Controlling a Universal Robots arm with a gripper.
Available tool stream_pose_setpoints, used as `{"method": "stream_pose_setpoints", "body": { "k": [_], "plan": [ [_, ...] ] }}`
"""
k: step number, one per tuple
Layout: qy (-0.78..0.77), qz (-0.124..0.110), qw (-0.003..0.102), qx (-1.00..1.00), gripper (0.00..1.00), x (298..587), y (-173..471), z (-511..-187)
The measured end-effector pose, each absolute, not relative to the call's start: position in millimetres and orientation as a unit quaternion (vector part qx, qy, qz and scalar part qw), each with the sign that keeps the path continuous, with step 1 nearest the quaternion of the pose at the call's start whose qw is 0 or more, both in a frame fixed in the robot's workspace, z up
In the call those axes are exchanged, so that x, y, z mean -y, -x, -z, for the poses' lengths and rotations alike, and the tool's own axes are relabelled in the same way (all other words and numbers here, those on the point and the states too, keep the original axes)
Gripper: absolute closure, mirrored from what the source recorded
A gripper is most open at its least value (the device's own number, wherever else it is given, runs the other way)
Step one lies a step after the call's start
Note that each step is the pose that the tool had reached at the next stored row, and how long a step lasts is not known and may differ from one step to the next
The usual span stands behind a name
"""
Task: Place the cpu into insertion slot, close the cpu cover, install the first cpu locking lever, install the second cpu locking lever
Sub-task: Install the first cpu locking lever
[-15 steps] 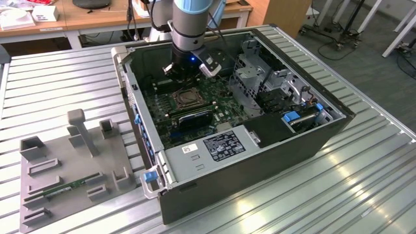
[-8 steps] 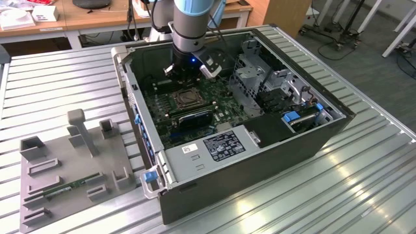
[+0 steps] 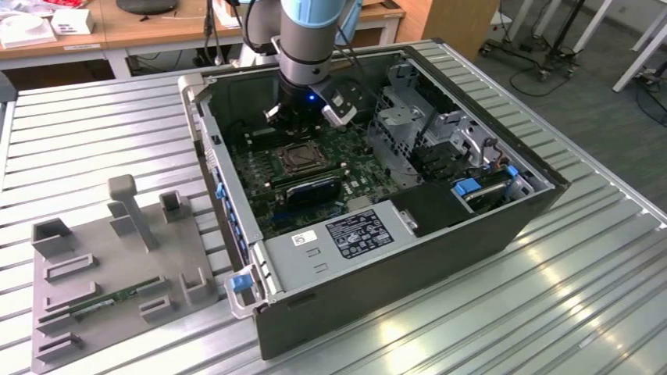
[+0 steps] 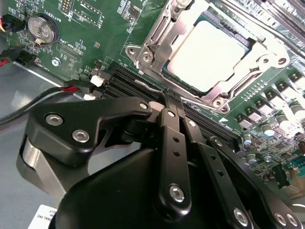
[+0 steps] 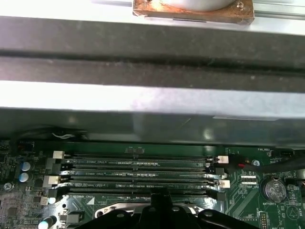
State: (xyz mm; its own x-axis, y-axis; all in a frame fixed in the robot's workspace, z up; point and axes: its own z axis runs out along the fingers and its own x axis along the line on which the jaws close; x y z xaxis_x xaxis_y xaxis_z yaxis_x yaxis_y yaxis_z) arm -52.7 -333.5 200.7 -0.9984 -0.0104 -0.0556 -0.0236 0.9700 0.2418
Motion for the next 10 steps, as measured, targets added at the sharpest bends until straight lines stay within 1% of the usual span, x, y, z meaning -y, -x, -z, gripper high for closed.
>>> {"method": "stream_pose_setpoints", "body": {
  "k": [10],
  "plan": [
    [0.009,-0.122,0.027,-0.992,0.89,332.8,49.1,-199.5]
  ]
}}
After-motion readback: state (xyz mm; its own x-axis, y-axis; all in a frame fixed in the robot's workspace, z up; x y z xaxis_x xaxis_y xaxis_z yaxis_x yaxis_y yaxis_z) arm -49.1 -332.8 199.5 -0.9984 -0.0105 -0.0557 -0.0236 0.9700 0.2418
